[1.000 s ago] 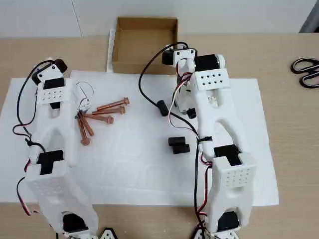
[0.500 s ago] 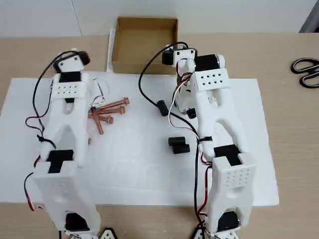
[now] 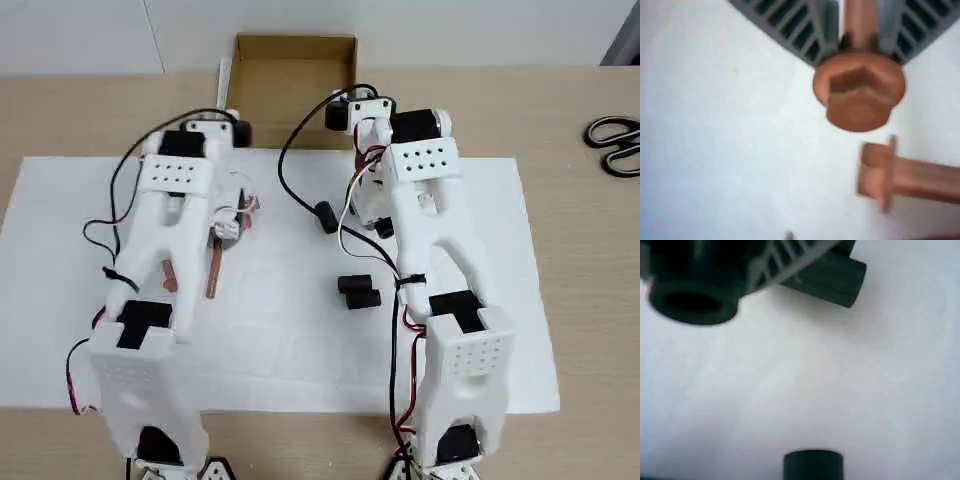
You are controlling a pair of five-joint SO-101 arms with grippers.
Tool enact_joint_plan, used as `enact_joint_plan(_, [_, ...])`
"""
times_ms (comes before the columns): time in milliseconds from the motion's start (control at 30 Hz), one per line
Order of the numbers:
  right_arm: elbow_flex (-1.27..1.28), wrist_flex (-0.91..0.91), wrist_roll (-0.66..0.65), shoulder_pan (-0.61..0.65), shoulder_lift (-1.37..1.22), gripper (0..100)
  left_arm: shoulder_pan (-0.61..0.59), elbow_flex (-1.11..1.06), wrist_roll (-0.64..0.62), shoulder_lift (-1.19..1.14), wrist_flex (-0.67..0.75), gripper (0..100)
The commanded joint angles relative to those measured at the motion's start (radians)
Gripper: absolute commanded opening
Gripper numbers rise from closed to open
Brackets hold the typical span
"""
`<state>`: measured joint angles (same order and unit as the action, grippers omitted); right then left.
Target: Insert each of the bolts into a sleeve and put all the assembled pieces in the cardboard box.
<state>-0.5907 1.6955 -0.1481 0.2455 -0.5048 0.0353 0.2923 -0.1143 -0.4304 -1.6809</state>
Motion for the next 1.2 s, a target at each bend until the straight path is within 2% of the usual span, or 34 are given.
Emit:
enact_joint_plan(0, [-0.012, 0.016, 0.0, -0.002, 0.065, 0.4, 0.006, -0.028, 0.028, 0.009, -0.002, 6])
enact_joint_plan(133, [-0.012, 0.016, 0.0, -0.004, 0.065, 0.4, -0.002, -0.174, 0.034, 0.018, 0.103, 11])
enact_joint_plan(433, [-0.012, 0.016, 0.0, -0.002, 0.065, 0.4, 0.0, -0.294, 0.026, 0.011, 0.25, 12])
enact_joint_plan(700, [-0.012, 0.016, 0.0, 0.001, 0.065, 0.4, 0.005, -0.295, -0.002, 0.014, 0.269, 11])
enact_joint_plan(833, [-0.012, 0.016, 0.0, 0.001, 0.065, 0.4, 0.006, -0.292, 0.0, 0.018, 0.269, 6])
enact_joint_plan(1167, [0.014, 0.016, 0.0, 0.002, 0.065, 0.4, 0.008, -0.292, -0.002, 0.02, 0.29, 4])
